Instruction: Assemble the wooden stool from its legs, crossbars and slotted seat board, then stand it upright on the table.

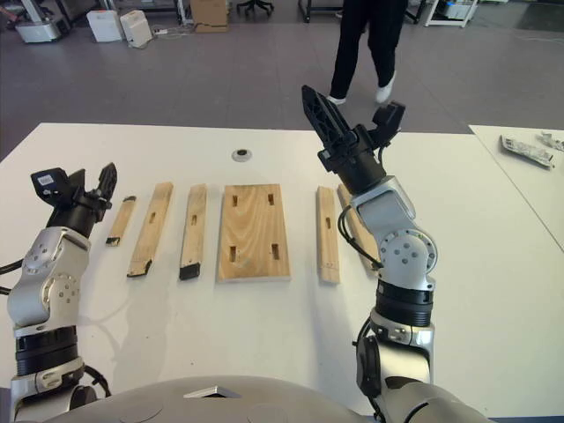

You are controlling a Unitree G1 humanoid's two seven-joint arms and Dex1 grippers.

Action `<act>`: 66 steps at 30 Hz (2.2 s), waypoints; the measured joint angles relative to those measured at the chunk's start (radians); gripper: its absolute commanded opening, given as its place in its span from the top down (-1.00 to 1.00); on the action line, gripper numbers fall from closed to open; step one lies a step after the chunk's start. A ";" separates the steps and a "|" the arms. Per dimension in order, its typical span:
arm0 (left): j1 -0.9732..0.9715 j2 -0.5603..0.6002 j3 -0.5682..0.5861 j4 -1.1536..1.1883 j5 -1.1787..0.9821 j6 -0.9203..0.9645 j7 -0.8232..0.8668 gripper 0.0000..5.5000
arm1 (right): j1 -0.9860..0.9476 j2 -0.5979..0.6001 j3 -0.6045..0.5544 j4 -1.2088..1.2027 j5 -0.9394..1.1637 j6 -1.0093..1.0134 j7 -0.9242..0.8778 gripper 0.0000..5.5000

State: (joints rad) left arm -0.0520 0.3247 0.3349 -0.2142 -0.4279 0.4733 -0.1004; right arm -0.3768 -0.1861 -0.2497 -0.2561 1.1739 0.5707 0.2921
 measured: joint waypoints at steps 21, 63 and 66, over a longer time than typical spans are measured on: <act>-0.008 0.160 -0.076 0.416 0.158 -0.006 -0.212 0.30 | 0.029 0.020 -0.007 -0.032 0.001 0.002 -0.052 -0.05; -0.159 0.069 -0.431 -0.210 0.144 -0.158 -0.373 0.53 | -0.184 0.211 0.085 0.138 0.082 0.155 -0.276 -0.12; -0.153 0.075 -0.426 -0.223 0.145 -0.160 -0.388 0.53 | -0.198 0.211 0.084 0.146 0.082 0.166 -0.278 0.08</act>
State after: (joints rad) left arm -0.2049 0.4000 -0.0915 -0.4374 -0.2826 0.3135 -0.4887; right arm -0.5750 0.0248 -0.1657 -0.1101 1.2558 0.7367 0.0136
